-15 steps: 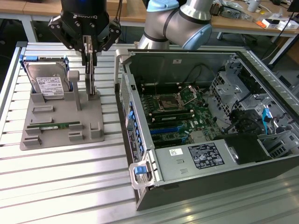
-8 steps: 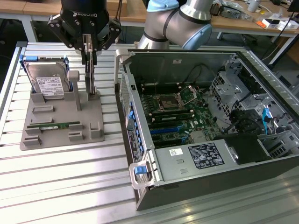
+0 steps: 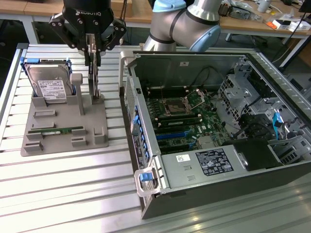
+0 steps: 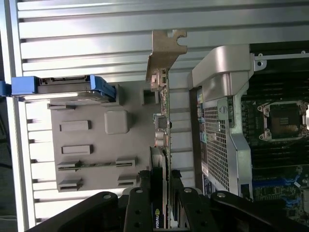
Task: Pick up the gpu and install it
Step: 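Pick up the gpu and move the gpu toward the slot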
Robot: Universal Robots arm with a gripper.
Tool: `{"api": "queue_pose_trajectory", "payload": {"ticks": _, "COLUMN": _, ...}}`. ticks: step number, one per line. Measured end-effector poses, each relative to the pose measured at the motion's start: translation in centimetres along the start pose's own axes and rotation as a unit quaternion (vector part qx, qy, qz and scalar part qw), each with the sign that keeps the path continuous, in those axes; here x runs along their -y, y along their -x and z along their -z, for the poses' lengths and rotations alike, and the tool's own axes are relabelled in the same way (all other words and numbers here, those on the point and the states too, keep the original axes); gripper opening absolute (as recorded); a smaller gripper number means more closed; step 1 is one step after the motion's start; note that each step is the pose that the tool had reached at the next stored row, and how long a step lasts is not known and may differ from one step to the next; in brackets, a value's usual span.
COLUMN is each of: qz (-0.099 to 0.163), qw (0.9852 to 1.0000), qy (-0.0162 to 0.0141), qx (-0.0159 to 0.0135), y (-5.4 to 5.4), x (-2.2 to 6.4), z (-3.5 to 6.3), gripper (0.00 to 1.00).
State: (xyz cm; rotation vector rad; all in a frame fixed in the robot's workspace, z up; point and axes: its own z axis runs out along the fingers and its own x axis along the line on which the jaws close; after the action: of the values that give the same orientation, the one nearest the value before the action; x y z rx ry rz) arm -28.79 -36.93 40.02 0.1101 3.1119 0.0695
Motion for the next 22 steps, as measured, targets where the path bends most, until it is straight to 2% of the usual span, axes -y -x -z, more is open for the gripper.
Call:
{"api": "queue_pose_trajectory", "payload": {"ticks": 10, "qz": 0.0, "qw": 1.0, "qy": 0.0, "qx": 0.0, "y": 0.0, "x": -0.05, "z": 1.06, "gripper": 0.27}}
{"api": "queue_pose_trajectory", "payload": {"ticks": 11, "qz": 0.0, "qw": 1.0, "qy": 0.0, "qx": 0.0, "y": 0.1, "x": -0.1, "z": 2.07, "gripper": 0.27}}
{"api": "queue_pose_trajectory", "payload": {"ticks": 22, "qz": 0.0, "qw": 1.0, "qy": 0.0, "qx": 0.0, "y": 0.1, "x": -0.12, "z": 2.52, "gripper": 0.27}}
